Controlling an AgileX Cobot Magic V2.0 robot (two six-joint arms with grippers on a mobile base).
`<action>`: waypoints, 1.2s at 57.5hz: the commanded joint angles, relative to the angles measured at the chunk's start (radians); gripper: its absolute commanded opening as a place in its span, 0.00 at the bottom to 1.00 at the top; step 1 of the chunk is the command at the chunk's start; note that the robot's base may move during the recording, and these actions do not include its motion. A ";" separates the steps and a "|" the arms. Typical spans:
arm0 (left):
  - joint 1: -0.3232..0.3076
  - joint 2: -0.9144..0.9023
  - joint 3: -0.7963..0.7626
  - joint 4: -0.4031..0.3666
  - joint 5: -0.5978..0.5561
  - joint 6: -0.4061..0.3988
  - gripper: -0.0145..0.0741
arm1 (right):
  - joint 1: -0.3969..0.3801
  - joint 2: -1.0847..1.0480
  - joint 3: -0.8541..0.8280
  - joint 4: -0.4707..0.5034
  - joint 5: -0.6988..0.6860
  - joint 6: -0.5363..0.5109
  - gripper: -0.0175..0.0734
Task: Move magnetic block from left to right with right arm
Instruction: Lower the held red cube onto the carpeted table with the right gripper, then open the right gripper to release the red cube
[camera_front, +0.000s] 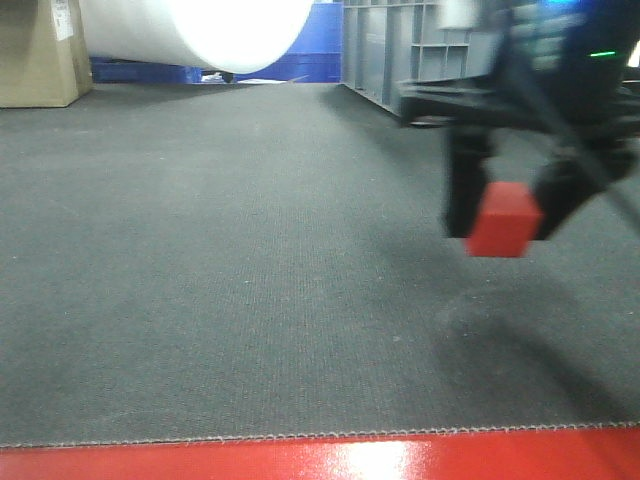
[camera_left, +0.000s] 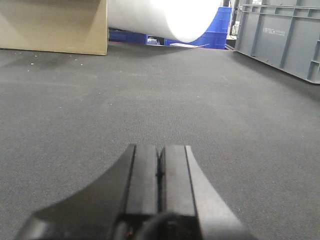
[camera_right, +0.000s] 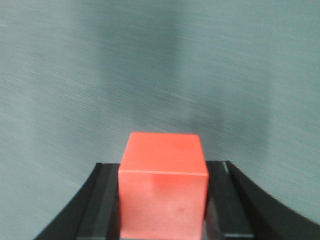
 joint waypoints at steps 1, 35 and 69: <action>0.000 -0.007 0.008 -0.003 -0.083 -0.007 0.02 | 0.037 0.039 -0.123 -0.012 0.044 0.028 0.55; 0.000 -0.007 0.008 -0.003 -0.083 -0.007 0.02 | 0.150 0.351 -0.517 0.006 0.269 0.123 0.56; 0.000 -0.007 0.008 -0.003 -0.083 -0.007 0.02 | 0.151 0.333 -0.523 0.004 0.284 0.140 0.85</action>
